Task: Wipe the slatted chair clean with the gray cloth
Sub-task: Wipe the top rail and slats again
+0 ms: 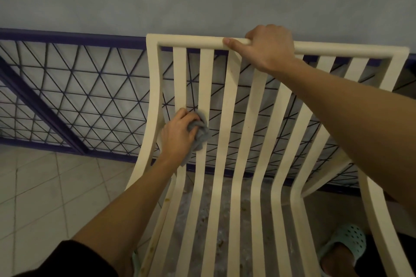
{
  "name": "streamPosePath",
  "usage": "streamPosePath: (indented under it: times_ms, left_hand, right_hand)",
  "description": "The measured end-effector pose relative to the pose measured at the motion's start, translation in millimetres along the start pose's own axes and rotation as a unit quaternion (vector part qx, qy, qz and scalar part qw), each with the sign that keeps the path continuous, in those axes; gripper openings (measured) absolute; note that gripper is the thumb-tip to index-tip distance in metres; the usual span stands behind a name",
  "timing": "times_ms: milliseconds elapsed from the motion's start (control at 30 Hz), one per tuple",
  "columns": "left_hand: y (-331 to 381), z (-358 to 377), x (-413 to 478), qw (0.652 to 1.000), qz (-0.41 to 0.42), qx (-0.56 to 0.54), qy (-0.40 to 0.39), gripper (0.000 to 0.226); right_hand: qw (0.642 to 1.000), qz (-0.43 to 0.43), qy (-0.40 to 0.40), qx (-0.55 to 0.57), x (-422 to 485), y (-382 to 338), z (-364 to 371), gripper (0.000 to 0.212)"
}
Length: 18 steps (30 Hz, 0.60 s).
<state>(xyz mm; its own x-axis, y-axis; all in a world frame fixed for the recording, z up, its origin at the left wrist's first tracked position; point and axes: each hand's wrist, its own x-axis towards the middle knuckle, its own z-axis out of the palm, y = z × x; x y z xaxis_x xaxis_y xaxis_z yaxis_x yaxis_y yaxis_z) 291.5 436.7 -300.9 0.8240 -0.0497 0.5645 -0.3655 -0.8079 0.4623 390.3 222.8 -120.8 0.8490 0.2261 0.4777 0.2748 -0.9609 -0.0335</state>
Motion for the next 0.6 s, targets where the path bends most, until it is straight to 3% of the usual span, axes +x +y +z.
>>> streamPosePath:
  times_ms: [267,600]
  left_hand:
    - [-24.1,29.2,-61.6,0.981,-0.085,0.083,-0.152,0.012]
    - [-44.6,67.0,-111.9,0.955,-0.196,0.041,-0.219,0.014]
  right_hand:
    - [1.0,0.003,0.003,-0.001,0.2,0.4,0.2,0.078]
    - [1.0,0.0,0.016,-0.014,1.6,0.1,3.4,0.077]
